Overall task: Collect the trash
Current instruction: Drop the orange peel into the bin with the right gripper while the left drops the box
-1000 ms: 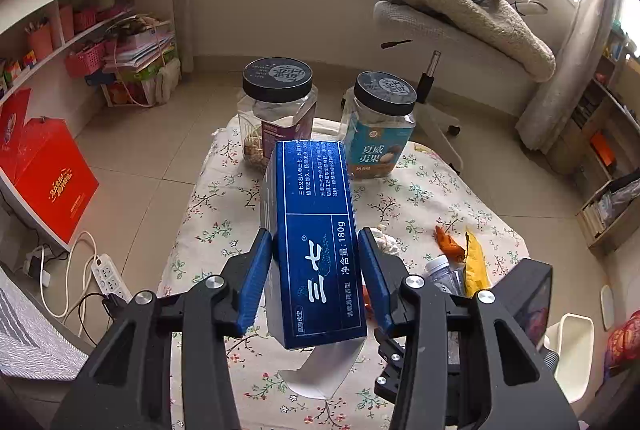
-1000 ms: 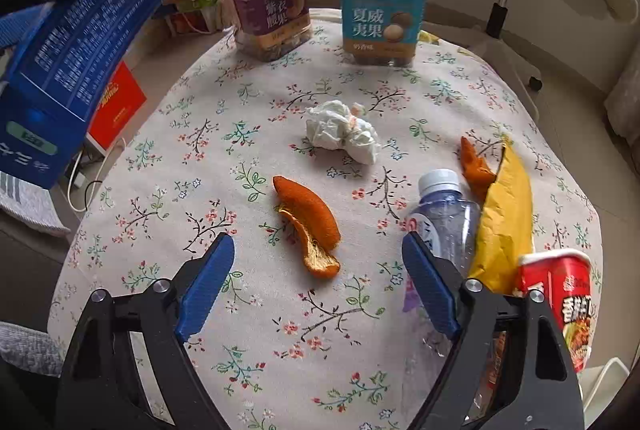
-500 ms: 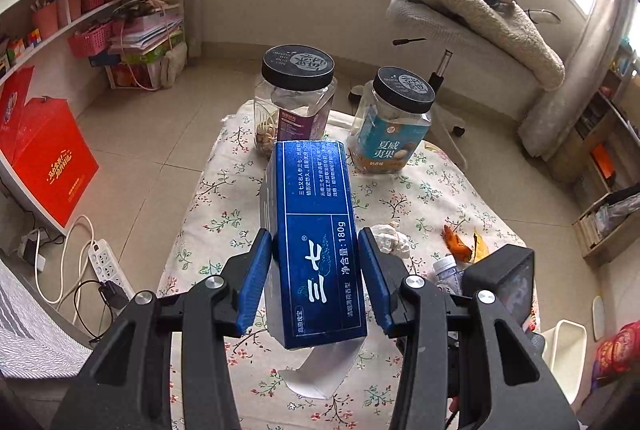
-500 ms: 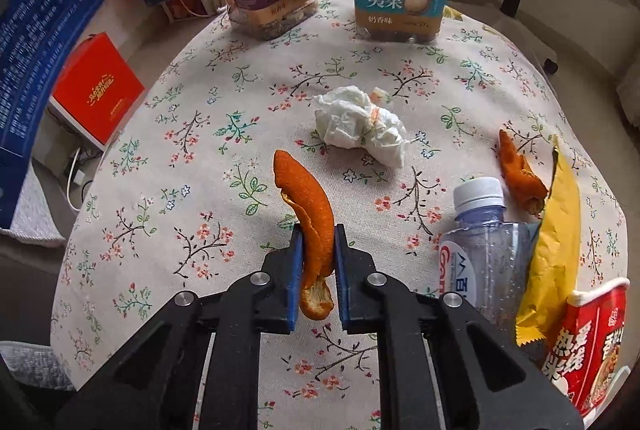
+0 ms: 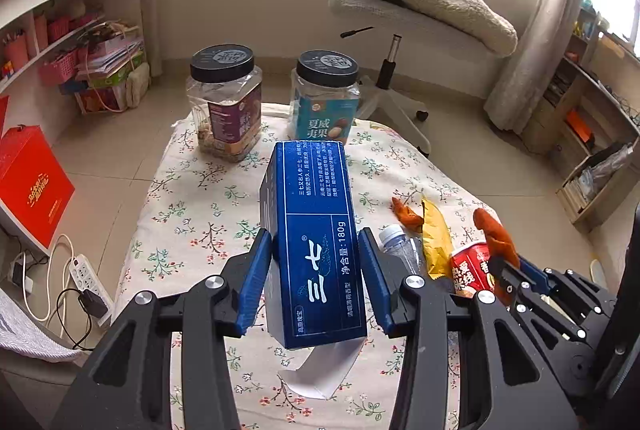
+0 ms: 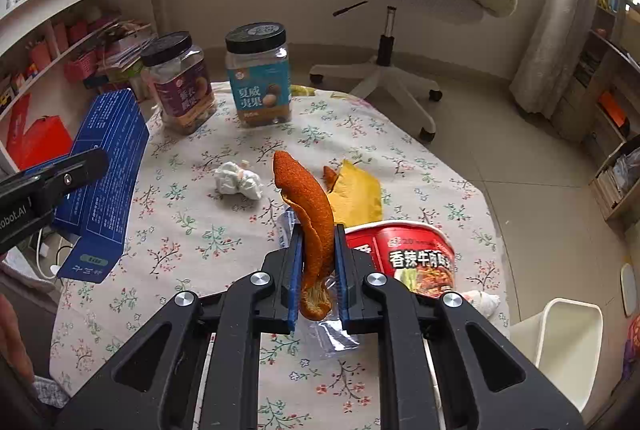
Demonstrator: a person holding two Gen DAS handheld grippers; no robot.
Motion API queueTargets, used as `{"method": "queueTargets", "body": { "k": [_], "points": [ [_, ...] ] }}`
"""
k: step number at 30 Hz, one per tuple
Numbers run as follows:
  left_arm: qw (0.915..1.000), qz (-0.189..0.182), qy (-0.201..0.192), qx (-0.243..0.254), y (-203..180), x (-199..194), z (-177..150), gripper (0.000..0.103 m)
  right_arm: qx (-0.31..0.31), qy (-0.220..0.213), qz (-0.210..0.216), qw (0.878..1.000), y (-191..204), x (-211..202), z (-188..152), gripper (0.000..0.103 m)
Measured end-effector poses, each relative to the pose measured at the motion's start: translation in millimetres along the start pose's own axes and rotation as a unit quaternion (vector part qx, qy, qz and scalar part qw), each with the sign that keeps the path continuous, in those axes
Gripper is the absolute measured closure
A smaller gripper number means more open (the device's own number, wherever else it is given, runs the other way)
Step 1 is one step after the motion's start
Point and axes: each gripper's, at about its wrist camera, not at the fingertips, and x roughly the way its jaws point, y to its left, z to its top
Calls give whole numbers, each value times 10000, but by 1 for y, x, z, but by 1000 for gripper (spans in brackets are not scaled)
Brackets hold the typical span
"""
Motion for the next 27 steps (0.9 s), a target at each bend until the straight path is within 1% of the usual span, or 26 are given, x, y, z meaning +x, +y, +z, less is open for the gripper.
{"method": "queueTargets", "body": {
  "k": [7,11,16,22,27],
  "points": [
    [9992,-146,-96,352,-36,7,-8,58,446,15,-273,9986,-43,-1,-11,89],
    [9987,-257,-72,442,-55,14,-9,58,552,-106,-564,9968,-65,-10,-12,89],
    [9972,-479,-90,575,-84,18,-9,58,840,-98,-918,9922,-105,-20,-18,89],
    [9936,-784,-137,796,-122,21,-12,58,1185,-50,-1600,9800,-163,-37,-33,89],
    [9898,-1044,-135,959,-151,25,-18,58,1533,164,-2199,9633,-214,-50,-54,89]
  ]
}}
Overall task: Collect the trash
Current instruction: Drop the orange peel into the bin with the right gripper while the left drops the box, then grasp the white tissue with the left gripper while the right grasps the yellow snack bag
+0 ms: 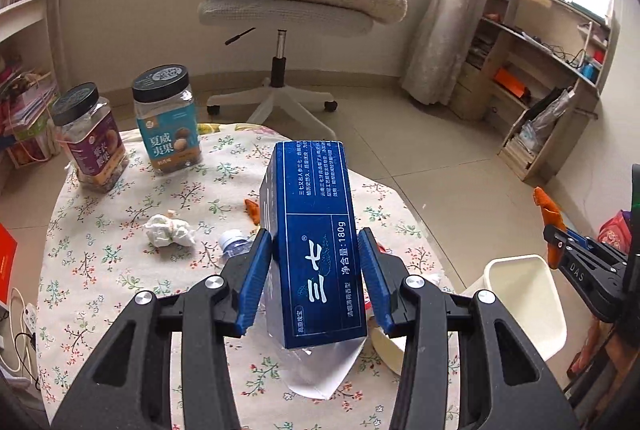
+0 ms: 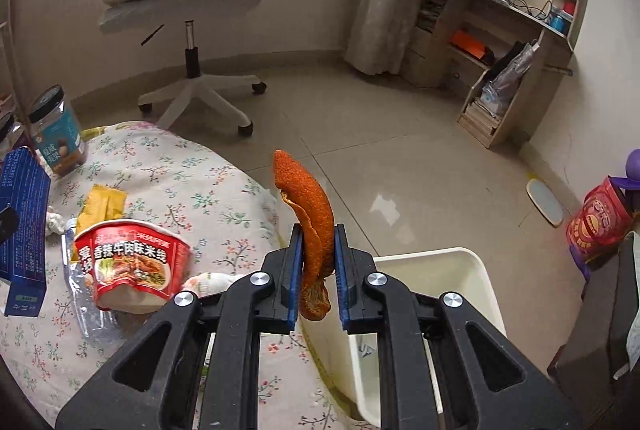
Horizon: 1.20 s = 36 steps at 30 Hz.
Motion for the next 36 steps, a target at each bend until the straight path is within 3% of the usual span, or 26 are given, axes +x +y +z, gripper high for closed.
{"method": "queueTargets", "body": {
  "k": [5,6,7,9,13,20,23,24,25,27,28,30,33,36],
  "points": [
    [9992,-350,66,166,-31,10,-3,58,320,202,-584,9976,-50,9,-7,83],
    [9988,-447,93,188,-38,12,-4,58,402,165,-719,9965,-57,9,-8,68],
    [9982,-537,123,218,-44,15,-5,58,499,68,-857,9950,-64,5,-9,43],
    [9967,-738,177,281,-60,19,-8,58,661,-223,-1158,9908,-79,-4,-10,20],
    [9893,-1366,451,229,-99,36,-16,58,1068,-445,-1396,9834,-110,-11,-10,8],
    [9687,-2290,935,210,-191,69,-34,58,1788,-558,-1412,9721,-158,-15,-11,7],
    [9501,-2830,1308,-23,-223,86,-41,55,2251,-676,-1199,9646,-176,-23,-14,7],
    [9402,-3060,1492,-131,-229,93,-43,42,2338,-702,-1151,9629,-179,-25,-15,7],
    [9322,-3190,1695,-220,-233,99,-45,36,2375,-717,-1118,9623,-180,-25,-15,7],
    [9266,-3230,1904,-284,-233,103,-48,34,2381,-719,-1051,9629,-178,-25,-15,7],
    [9294,-3167,1878,-232,-229,100,-47,34,2353,-710,-1004,9641,-175,-24,-14,7],
    [9451,-2820,1650,-41,-215,90,-41,34,2212,-674,-903,9687,-165,-22,-12,7],
    [9702,-2063,1250,250,-186,75,-27,33,1888,-619,-716,9774,-139,-20,-9,7],
    [9859,-1337,900,456,-146,64,-13,29,1468,-580,-502,9862,-104,-20,-5,7]
  ]
}}
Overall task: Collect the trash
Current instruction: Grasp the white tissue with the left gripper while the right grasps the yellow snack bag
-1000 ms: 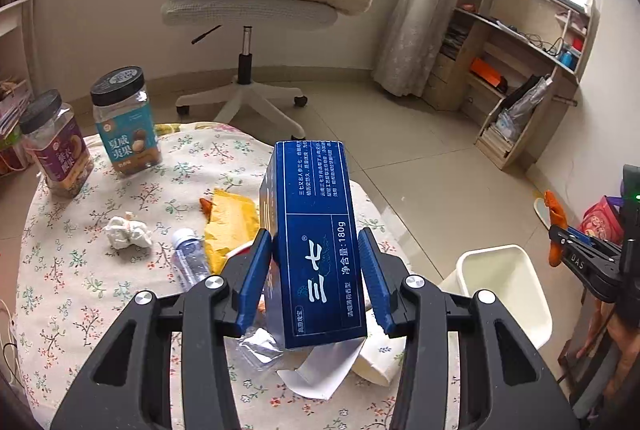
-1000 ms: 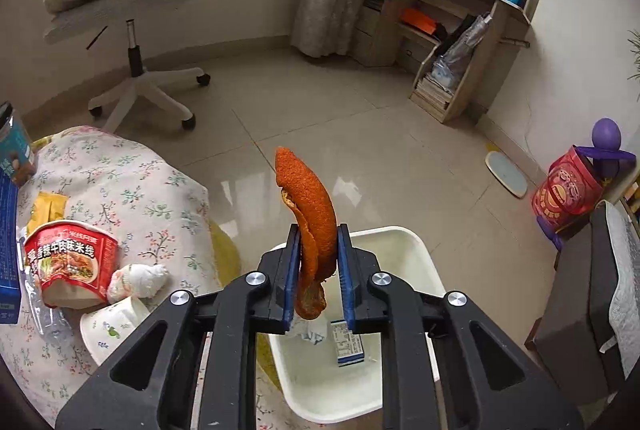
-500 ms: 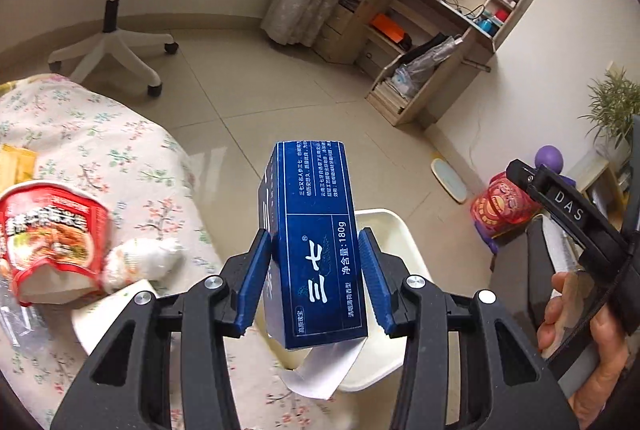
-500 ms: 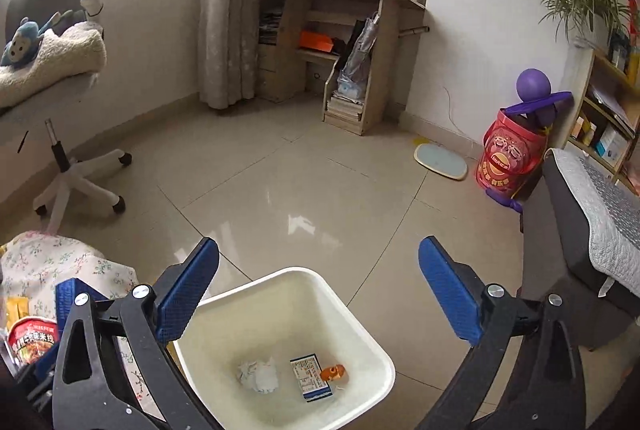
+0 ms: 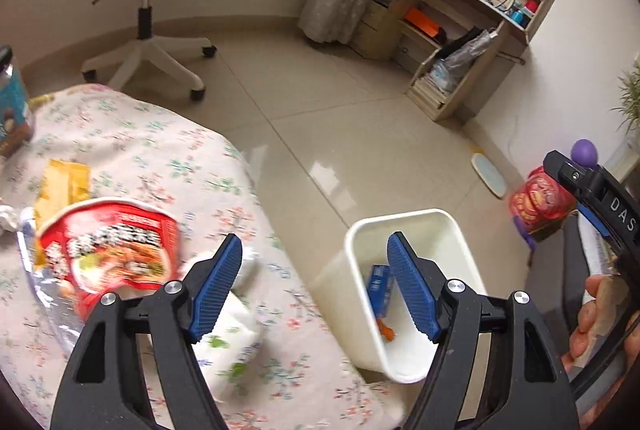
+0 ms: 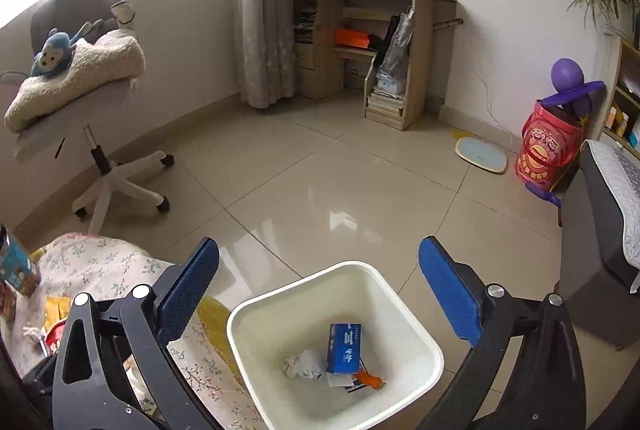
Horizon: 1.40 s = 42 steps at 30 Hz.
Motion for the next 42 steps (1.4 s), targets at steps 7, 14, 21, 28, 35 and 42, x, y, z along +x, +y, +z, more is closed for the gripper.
{"method": "queueTargets", "body": {
  "k": [7,14,21,28,35,42],
  "points": [
    [9878,1387,-297,-644,126,-38,14,28,-885,320,741,9928,85,-6,-17,7],
    [9318,2510,73,-2622,289,-35,3,28,-1633,436,1130,9791,155,-14,-40,7],
    [8862,2497,102,-3902,357,-3,-14,33,-2105,566,1262,9678,193,-11,-53,7],
    [8872,2571,298,-3819,363,12,-9,59,-2181,736,1350,9637,210,-4,-57,7],
    [9206,2297,-219,-3150,322,-75,-5,60,-2295,1491,2032,9401,271,14,-59,7],
    [9347,1979,-1054,-2758,271,-176,-31,60,-2270,3219,2614,8812,379,70,-78,7]
  ]
}}
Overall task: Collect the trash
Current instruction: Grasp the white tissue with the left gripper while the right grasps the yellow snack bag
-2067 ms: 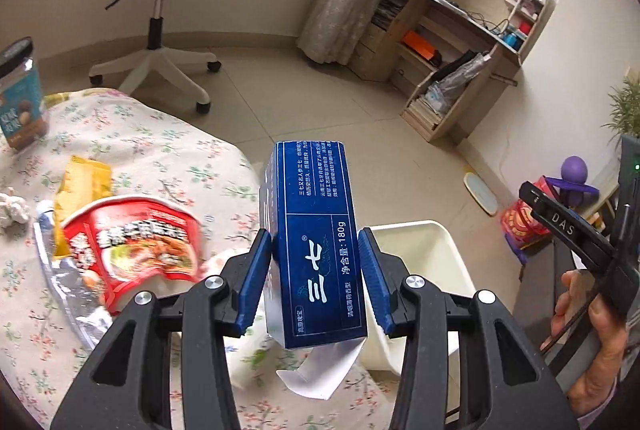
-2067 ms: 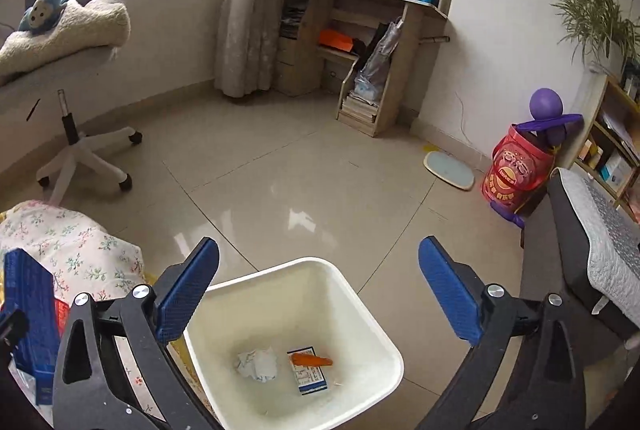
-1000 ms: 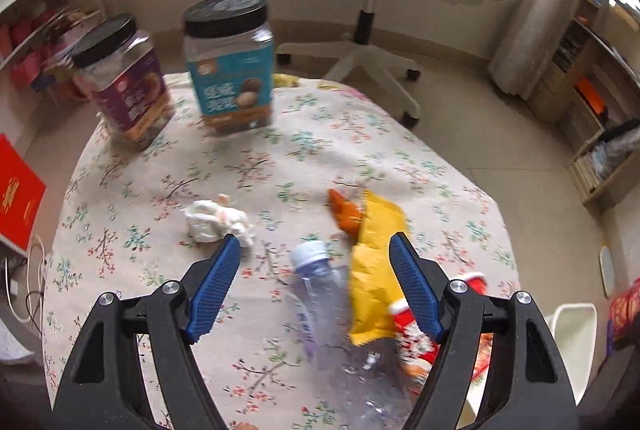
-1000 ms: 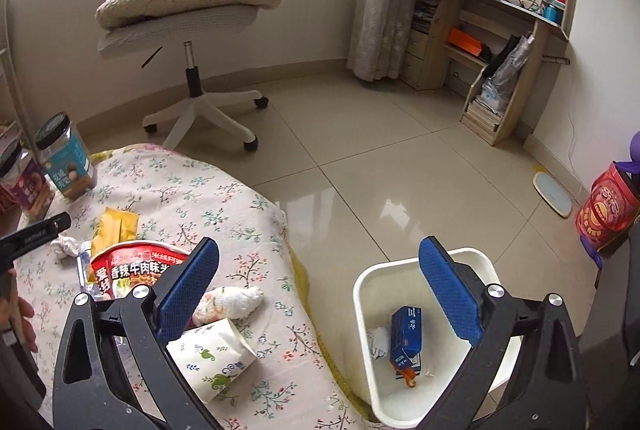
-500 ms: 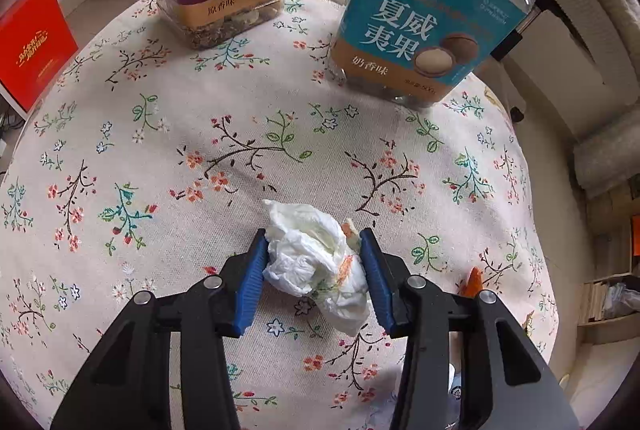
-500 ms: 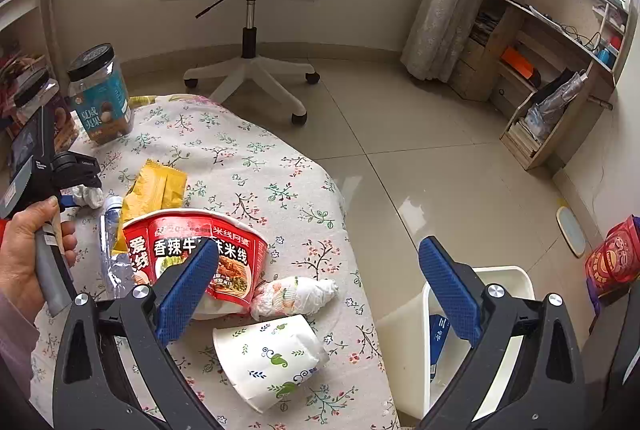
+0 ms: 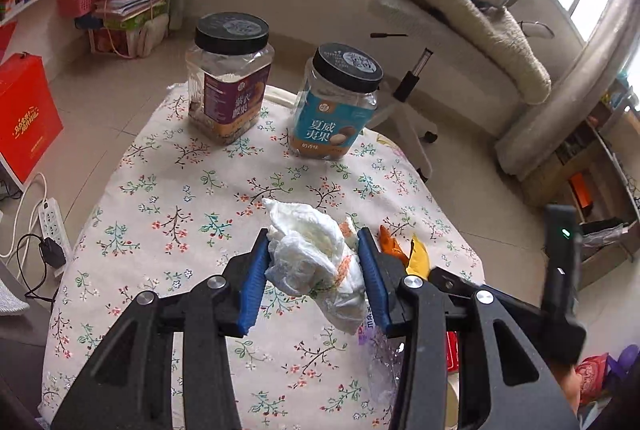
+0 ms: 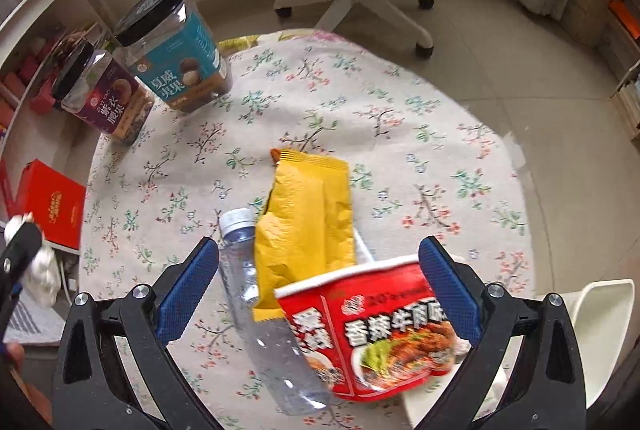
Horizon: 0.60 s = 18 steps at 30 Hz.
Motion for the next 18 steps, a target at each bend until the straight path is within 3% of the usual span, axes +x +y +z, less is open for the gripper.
{"method": "queueTargets", "body": {
  "k": [6,8,9,12,18],
  "points": [
    [9997,-156,58,197,10,-13,-3,60,120,802,-68,9967,2,50,17,14],
    [9995,-81,-5,297,12,-13,-2,60,240,901,-44,9956,0,58,14,28],
    [9995,-165,59,253,16,-12,-2,60,291,889,-67,9956,-1,58,12,45],
    [9994,-221,231,119,25,-4,-2,60,625,630,258,9957,-7,43,6,85],
    [9997,-190,148,77,27,-8,-2,60,404,-328,634,9966,10,-18,-18,88]
  ]
}}
